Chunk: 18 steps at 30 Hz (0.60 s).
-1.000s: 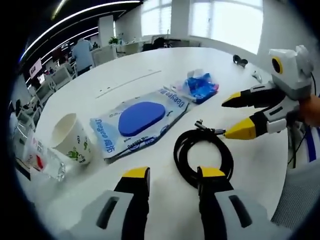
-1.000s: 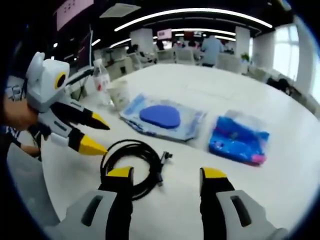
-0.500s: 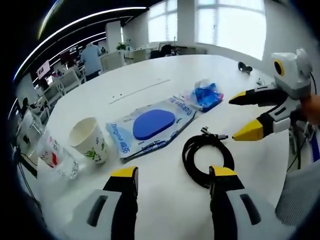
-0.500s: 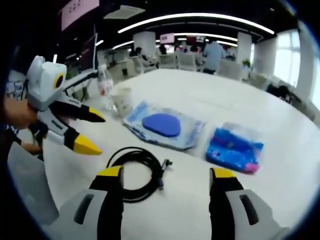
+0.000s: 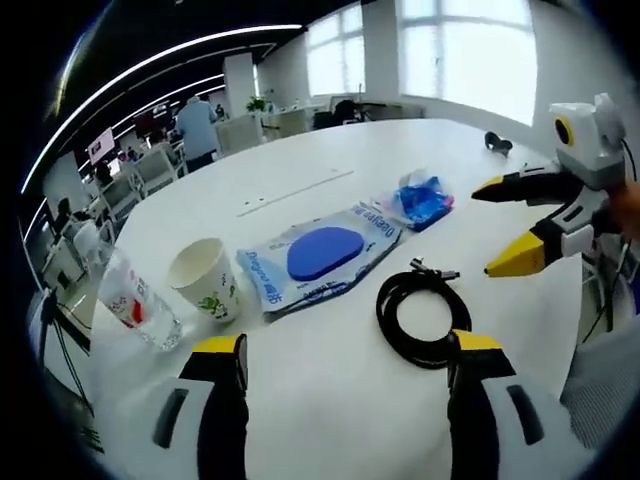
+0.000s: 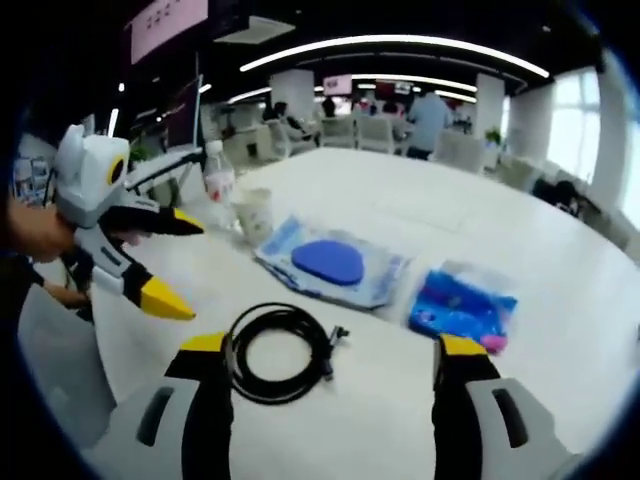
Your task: Arrange the tabletop items into an orderly group along one side of the table until the central work area is clear of visible clutter.
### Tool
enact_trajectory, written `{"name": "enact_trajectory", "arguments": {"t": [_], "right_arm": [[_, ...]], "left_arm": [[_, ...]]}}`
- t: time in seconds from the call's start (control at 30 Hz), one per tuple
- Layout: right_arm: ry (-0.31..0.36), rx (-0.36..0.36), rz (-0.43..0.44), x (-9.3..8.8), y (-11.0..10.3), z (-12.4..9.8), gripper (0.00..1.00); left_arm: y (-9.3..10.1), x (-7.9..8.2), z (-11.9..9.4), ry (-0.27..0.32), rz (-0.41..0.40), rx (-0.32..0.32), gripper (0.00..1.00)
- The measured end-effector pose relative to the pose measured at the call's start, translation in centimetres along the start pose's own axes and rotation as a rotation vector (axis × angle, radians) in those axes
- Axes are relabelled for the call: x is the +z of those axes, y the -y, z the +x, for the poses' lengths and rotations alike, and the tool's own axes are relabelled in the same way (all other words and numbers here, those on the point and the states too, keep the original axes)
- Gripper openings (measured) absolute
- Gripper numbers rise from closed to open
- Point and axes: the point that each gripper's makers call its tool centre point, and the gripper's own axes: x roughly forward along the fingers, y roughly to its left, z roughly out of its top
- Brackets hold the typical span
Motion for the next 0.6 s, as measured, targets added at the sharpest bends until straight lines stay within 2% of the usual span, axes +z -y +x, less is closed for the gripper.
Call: {"name": "enact_trajectory", "arguments": {"t": [0.23, 0.37, 0.6], "right_arm": [[0.008, -0.012, 0.002, 0.1, 0.1, -0.5, 0.92], [0.006, -0.016, 0.012, 0.0, 0.1, -0.7, 1.00], [0.014, -0.026, 0.019, 0.1, 0.1, -1.3, 1.00]], "left_arm": [[-0.6, -0.2, -0.8, 0.006, -0.011, 0.035, 0.99], [-1.0, -0.2, -1.4, 0.014, -0.032, 0.047, 0.99], [-1.8, -0.4, -2.3, 0.031, -0.046, 0.064, 0.99]]}}
